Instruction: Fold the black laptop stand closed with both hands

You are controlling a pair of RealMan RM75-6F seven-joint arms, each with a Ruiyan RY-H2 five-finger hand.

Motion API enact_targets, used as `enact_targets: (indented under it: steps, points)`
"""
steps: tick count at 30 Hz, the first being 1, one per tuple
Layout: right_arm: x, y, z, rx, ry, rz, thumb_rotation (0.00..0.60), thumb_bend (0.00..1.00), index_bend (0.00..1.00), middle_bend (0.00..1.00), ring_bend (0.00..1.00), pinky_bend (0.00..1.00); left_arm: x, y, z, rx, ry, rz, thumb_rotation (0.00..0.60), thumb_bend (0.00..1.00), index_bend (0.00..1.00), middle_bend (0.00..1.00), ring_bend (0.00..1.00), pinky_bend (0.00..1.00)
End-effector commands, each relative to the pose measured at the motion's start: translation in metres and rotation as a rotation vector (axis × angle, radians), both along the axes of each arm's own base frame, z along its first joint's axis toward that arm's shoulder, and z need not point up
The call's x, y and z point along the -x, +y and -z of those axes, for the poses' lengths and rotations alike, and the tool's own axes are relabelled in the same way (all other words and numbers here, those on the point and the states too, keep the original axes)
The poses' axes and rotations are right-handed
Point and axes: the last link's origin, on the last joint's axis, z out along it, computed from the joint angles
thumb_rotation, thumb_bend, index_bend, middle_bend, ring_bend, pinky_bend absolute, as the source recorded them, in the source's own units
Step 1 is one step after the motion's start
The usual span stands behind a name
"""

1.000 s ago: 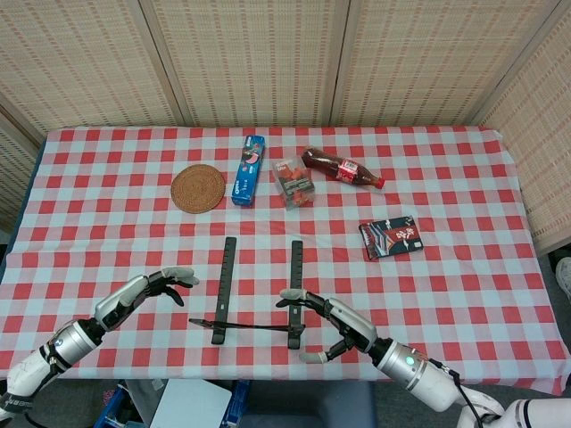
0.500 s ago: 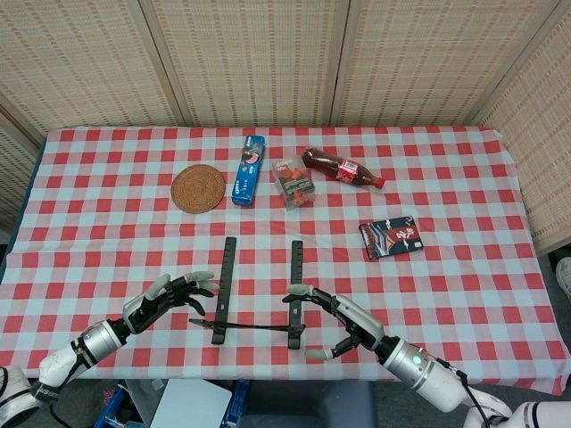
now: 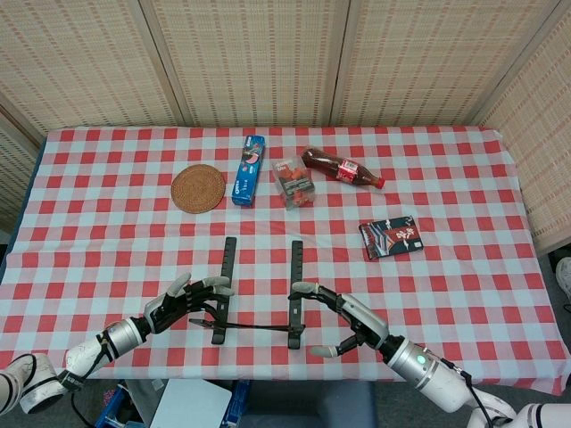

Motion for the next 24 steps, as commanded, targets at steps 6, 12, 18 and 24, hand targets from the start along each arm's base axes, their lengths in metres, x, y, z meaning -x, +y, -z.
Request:
enact_targets:
  steps: [6,12,18,24]
  points:
    - [0.002,0.0,0.001,-0.003,0.001,0.008,0.6,0.15,0.12,0.19,0.04,0.05,0.006,-0.008,0.008,0.044,0.019,-0.005,0.0,0.16,0.12,0.21,0.2,0.35]
    - [0.003,-0.001,0.002,-0.002,-0.002,0.01,0.6,0.15,0.12,0.19,0.04,0.05,0.008,-0.011,0.009,0.064,0.028,-0.007,0.0,0.16,0.1,0.2,0.2,0.35]
    - [0.003,0.0,0.001,0.002,-0.008,0.011,0.6,0.15,0.12,0.19,0.04,0.05,0.008,-0.011,0.007,0.066,0.032,-0.012,0.0,0.16,0.1,0.2,0.2,0.35]
    - [0.003,-0.001,-0.002,0.018,-0.014,0.013,0.6,0.15,0.12,0.19,0.04,0.05,0.009,-0.001,-0.007,-0.054,0.043,0.013,0.027,0.16,0.1,0.2,0.2,0.35]
